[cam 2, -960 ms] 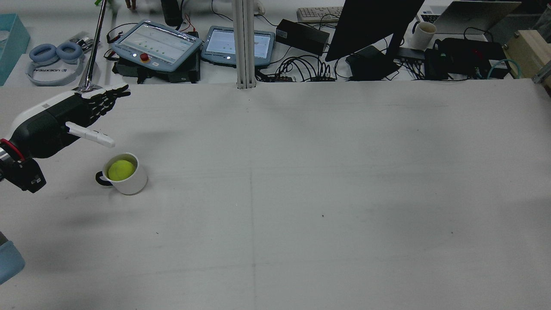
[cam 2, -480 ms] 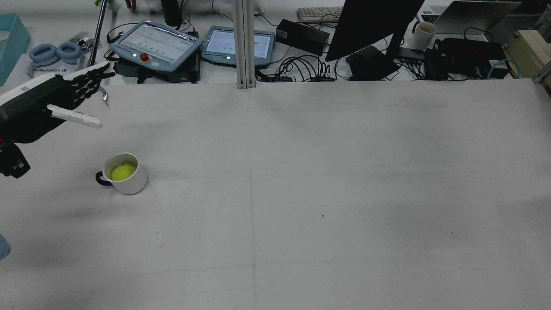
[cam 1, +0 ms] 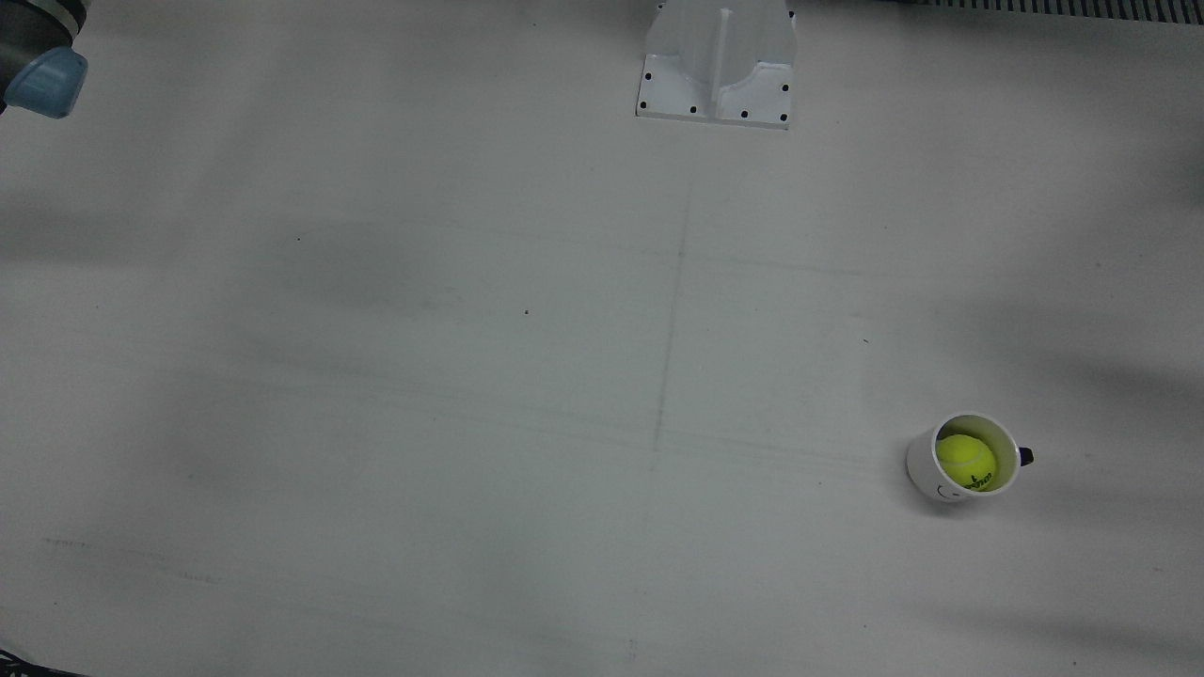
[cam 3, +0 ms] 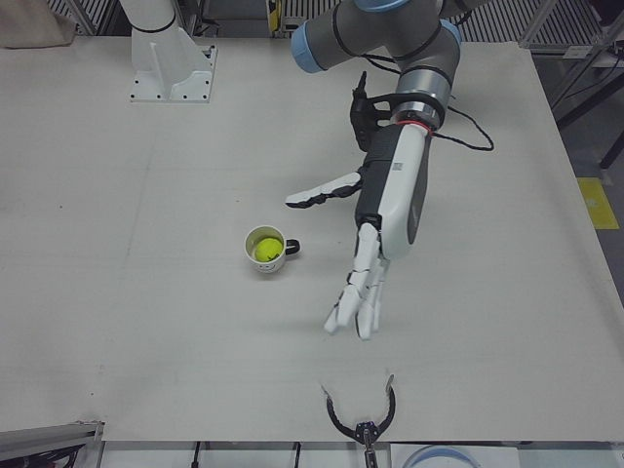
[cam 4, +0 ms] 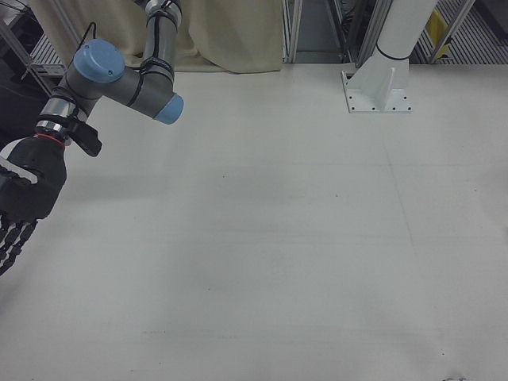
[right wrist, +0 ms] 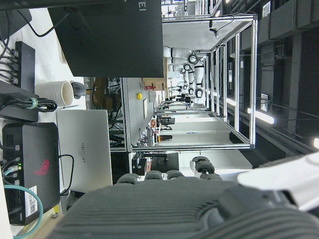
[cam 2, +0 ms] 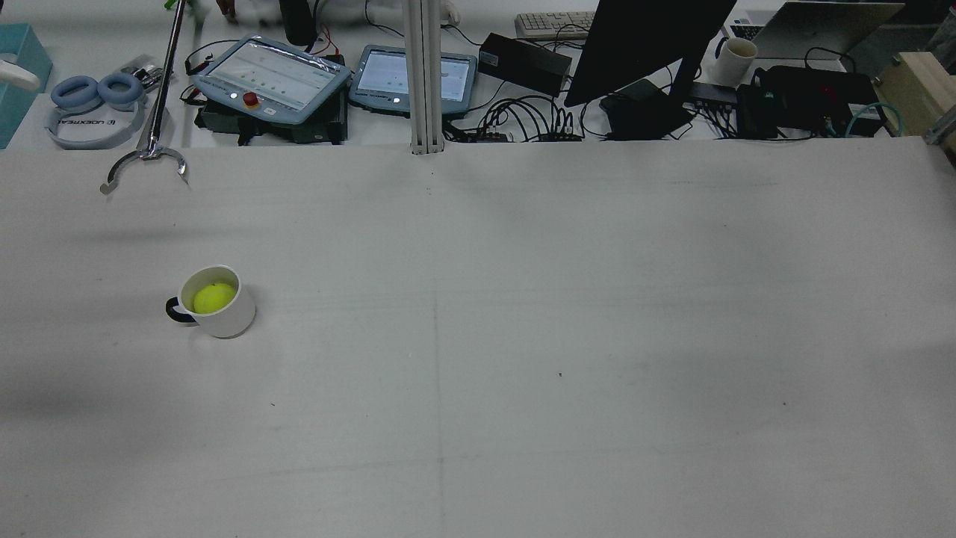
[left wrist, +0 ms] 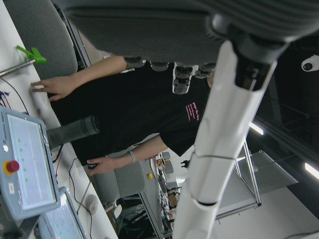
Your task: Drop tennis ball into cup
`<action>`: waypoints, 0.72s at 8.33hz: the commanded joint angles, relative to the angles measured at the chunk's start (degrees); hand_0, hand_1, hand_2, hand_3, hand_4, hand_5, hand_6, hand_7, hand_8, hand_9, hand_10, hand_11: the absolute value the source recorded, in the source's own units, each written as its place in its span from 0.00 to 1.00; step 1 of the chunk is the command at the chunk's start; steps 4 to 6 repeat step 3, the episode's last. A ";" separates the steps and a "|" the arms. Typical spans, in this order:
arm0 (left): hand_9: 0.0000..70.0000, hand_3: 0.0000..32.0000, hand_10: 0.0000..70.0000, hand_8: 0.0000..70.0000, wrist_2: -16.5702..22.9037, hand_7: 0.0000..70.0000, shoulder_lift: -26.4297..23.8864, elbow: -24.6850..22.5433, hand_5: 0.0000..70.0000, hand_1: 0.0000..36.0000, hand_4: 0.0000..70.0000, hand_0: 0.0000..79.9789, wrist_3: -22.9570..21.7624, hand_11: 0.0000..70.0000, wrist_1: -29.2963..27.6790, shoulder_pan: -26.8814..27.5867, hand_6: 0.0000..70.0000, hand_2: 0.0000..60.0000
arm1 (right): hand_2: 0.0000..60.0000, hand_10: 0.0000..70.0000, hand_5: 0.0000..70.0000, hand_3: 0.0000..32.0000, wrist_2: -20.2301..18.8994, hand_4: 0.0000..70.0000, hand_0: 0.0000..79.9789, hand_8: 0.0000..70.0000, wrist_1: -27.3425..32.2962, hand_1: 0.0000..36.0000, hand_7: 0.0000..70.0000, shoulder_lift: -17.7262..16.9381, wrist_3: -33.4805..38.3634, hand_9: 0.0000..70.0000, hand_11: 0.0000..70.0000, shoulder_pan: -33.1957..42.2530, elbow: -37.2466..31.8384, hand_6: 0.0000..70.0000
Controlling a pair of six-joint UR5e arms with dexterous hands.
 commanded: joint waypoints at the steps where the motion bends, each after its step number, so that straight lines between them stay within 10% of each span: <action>1: 0.03 0.00 0.00 0.00 0.46 0.25 -0.11 6.48 0.13 1.00 0.00 1.00 -0.42 0.00 -0.59 -6.10 0.03 0.00 | 0.00 0.00 0.00 0.00 0.00 0.00 0.00 0.00 0.00 0.00 0.00 0.00 0.00 0.00 0.00 0.00 0.02 0.00; 2: 0.03 0.00 0.00 0.02 0.46 0.23 -0.02 6.23 0.16 1.00 0.00 1.00 -0.42 0.00 -0.41 -6.11 0.15 0.01 | 0.00 0.00 0.00 0.00 0.00 0.00 0.00 0.00 0.00 0.00 0.00 0.00 0.00 0.00 0.00 0.00 0.02 0.00; 3: 0.03 0.00 0.00 0.00 0.46 0.26 -0.02 5.87 0.13 1.00 0.00 1.00 -0.42 0.00 -0.24 -6.11 0.02 0.00 | 0.00 0.00 0.00 0.00 0.00 0.00 0.00 0.00 0.00 0.00 0.00 0.00 0.00 0.00 0.00 0.00 0.02 0.00; 6: 0.03 0.00 0.00 0.00 0.46 0.26 -0.02 5.87 0.13 1.00 0.00 1.00 -0.42 0.00 -0.24 -6.11 0.02 0.00 | 0.00 0.00 0.00 0.00 0.00 0.00 0.00 0.00 0.00 0.00 0.00 0.00 0.00 0.00 0.00 0.00 0.02 0.00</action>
